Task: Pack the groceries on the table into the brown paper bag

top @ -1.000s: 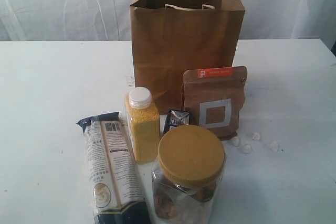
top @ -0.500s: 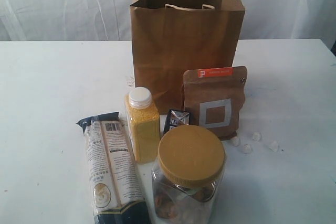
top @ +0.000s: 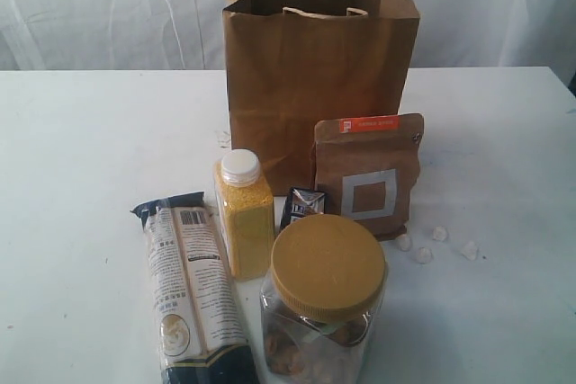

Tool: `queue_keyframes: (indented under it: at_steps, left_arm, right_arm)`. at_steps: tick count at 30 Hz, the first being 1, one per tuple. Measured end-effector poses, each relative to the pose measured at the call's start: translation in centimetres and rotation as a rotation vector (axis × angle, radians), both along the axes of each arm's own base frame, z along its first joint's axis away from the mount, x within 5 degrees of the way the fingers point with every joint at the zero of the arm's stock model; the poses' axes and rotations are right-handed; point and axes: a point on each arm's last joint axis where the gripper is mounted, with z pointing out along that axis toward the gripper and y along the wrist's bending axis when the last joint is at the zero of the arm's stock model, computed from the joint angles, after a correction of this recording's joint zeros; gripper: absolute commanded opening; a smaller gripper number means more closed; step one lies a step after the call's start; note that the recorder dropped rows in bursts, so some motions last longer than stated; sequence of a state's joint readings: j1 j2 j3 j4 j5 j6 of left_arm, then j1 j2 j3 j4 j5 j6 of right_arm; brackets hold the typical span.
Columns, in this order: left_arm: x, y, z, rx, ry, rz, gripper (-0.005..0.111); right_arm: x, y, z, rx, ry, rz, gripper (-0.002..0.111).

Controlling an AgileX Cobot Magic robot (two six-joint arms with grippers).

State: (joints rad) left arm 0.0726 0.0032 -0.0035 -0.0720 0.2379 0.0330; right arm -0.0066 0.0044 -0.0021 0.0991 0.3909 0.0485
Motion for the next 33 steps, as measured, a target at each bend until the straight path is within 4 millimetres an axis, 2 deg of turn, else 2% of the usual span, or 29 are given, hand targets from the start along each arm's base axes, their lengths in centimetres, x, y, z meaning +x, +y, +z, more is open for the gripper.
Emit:
queue_keyframes:
  at_steps: [17,22,23,24,26,27,28,29,30,31,32,33]
  left_arm:
    - [0.1,0.1,0.3,0.004,-0.031,0.007,0.000]
    - [0.5,-0.1,2.0,-0.358,-0.221,0.082,0.000]
    - [0.6,0.2,2.9,-0.450,-0.334,0.114,0.000]
    - [0.6,0.5,3.6,-0.474,-0.410,0.131,0.000]
    - [0.1,1.5,5.7,-0.521,-0.678,0.180,0.000]
    - [-0.7,2.1,7.4,-0.560,-0.887,0.208,0.000]
    - [-1.2,2.4,8.3,-0.586,-0.968,0.211,0.000]
    - [-1.9,2.5,10.7,-0.628,-1.070,0.193,0.000]
    - [-2.2,2.4,12.3,-0.643,-1.101,0.171,0.000]
    - [-2.3,1.9,15.3,-0.621,-1.096,0.122,0.000]
    - [-2.0,1.3,18.0,-0.495,-1.048,0.075,0.000]
    - [-1.2,0.9,19.4,-0.342,-0.997,0.055,0.000]
  right_arm:
    - [0.0,0.0,0.0,-0.006,0.002,0.002,0.006]
    - [0.0,0.0,0.0,-0.006,0.002,0.002,0.006]
    - [0.0,0.0,0.0,-0.006,0.002,0.002,0.006]
    - [0.0,0.0,0.0,-0.006,0.002,0.002,0.006]
    - [0.0,0.0,0.0,-0.006,0.002,0.002,0.006]
    - [0.0,0.0,0.0,-0.006,0.002,0.002,0.006]
    - [0.0,0.0,0.0,-0.006,0.002,0.002,0.006]
    - [0.0,0.0,0.0,-0.006,0.002,0.002,0.006]
    - [0.0,0.0,0.0,-0.006,0.002,0.002,0.006]
    - [0.0,0.0,0.0,-0.006,0.002,0.002,0.006]
    - [0.0,0.0,0.0,-0.006,0.002,0.002,0.006]
    - [0.0,0.0,0.0,-0.006,0.002,0.002,0.006]
